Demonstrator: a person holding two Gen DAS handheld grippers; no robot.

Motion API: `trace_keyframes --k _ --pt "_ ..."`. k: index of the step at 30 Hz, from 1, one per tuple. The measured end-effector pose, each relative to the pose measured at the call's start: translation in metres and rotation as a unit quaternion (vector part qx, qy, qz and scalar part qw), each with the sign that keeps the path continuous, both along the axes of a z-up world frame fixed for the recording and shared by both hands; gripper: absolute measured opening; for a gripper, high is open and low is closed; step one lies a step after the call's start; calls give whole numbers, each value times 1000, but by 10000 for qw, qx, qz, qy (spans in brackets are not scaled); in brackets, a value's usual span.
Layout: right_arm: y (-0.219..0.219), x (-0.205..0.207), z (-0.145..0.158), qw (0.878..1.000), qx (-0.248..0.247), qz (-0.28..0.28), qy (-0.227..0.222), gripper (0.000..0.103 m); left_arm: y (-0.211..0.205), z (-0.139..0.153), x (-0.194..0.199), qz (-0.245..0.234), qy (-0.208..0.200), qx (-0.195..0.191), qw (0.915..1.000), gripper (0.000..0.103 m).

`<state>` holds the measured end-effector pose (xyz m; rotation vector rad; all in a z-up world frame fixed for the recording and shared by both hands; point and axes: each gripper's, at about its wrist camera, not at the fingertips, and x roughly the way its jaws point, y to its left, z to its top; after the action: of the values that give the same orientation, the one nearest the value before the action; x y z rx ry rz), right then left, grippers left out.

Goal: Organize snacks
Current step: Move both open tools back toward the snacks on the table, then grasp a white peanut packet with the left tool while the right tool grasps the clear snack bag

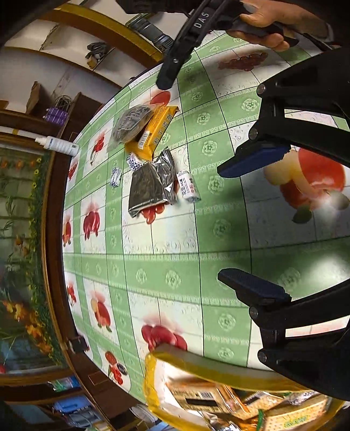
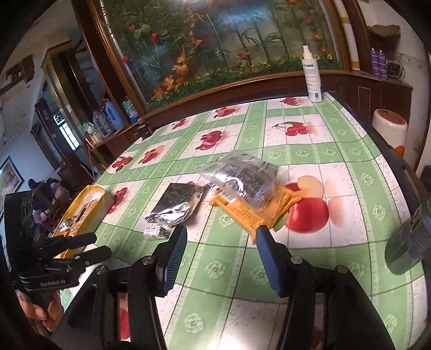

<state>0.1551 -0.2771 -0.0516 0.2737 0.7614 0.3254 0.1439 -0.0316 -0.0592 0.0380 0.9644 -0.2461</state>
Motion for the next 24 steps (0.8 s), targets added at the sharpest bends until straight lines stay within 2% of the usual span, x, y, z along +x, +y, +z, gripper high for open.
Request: trace_keyframes --k 4,9,20,24 --pt "-1 13 2 9998 -175 25 -66 66 -8 -6 12 -71 111 -54 9999 69" --pt "2 27 2 9994 -323 65 -118 67 -20 -12 26 -99 225 -225 9994 69" --pt "-3 54 4 9993 -318 -9 -215 71 -39 -31 43 -42 441 -346 9984 69" --pt "0 66 0 9992 -351 76 -180 73 -40 -31 45 140 353 -390 9985 69"
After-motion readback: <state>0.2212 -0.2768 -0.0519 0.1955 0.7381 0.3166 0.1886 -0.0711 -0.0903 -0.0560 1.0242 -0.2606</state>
